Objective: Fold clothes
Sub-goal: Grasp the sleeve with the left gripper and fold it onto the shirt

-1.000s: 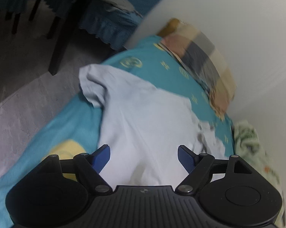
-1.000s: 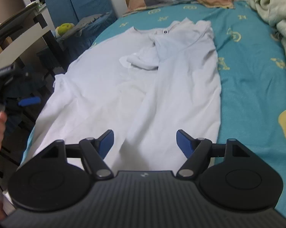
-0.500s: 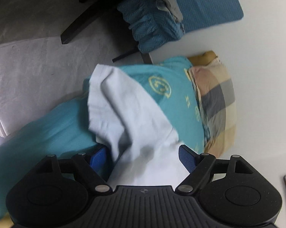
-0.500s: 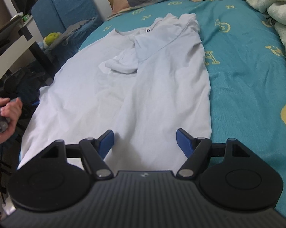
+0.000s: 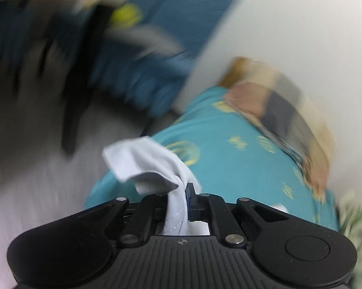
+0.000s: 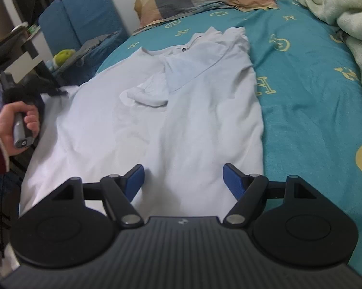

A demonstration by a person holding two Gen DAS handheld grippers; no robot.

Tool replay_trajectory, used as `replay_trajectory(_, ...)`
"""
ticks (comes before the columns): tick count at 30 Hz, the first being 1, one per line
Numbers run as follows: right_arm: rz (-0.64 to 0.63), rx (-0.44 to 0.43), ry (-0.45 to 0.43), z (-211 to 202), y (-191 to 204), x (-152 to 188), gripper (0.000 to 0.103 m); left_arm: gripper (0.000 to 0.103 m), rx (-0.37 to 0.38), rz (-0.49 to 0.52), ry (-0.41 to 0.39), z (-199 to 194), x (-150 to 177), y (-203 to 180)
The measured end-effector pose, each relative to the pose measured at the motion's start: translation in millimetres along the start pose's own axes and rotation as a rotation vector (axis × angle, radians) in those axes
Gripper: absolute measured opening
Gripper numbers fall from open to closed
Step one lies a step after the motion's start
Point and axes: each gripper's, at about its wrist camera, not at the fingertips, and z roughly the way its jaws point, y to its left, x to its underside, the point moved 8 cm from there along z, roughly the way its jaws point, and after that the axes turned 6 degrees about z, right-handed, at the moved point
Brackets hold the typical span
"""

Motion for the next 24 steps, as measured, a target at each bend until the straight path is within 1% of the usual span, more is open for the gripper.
replay_trajectory(3, 0.033, 0.005, -0.008, -5, -5, -3, 0.074, 0.005, 0.040, 0.203, -0.075, -27, -6, -64)
replay_trajectory(6, 0.042, 0.018, -0.027, -11, -8, -7, 0.074, 0.005, 0.087, 0.374, -0.124, -47, 3, -130)
replay_trajectory(7, 0.044, 0.021, -0.034, -12, -9, -9, 0.074, 0.005, 0.101, 0.406, -0.124, -50, 9, -149)
replay_trajectory(9, 0.048, 0.028, -0.046, -14, -11, -12, 0.074, 0.006, 0.128, 0.467, -0.112, -49, 30, -185)
replay_trajectory(12, 0.064, 0.040, -0.064, -16, -17, -17, 0.074, 0.006, 0.163, 0.568, -0.047, -32, 73, -228)
replay_trajectory(14, 0.076, 0.049, -0.077, -17, -22, -20, 0.074, 0.006, 0.166, 0.629, 0.009, -17, 104, -243)
replay_trajectory(15, 0.088, 0.048, -0.079, -18, -25, -21, 0.074, 0.008, 0.167, 0.660, 0.036, -10, 120, -251)
replay_trajectory(16, 0.101, 0.047, -0.081, -18, -27, -22, 0.074, 0.011, 0.169, 0.697, 0.062, -4, 134, -257)
replay_trajectory(17, 0.114, 0.045, -0.082, -18, -30, -23, 0.074, 0.019, 0.171, 0.711, 0.085, 0, 144, -258)
replay_trajectory(18, 0.123, 0.041, -0.083, -18, -31, -23, 0.074, 0.034, 0.174, 0.725, 0.109, 4, 154, -260)
replay_trajectory(19, 0.125, 0.036, -0.083, -18, -32, -23, 0.074, 0.042, 0.185, 0.719, 0.132, 5, 162, -258)
replay_trajectory(20, 0.123, 0.032, -0.083, -17, -31, -23, 0.074, 0.054, 0.193, 0.728, 0.141, 1, 163, -255)
replay_trajectory(21, 0.120, 0.027, -0.083, -17, -30, -23, 0.074, 0.062, 0.201, 0.737, 0.149, -3, 165, -252)
replay_trajectory(23, 0.113, 0.008, -0.084, -17, -26, -24, 0.074, 0.068, 0.217, 0.754, 0.169, -17, 166, -245)
replay_trajectory(24, 0.109, -0.002, -0.084, -17, -24, -24, 0.074, 0.068, 0.226, 0.761, 0.181, -26, 165, -242)
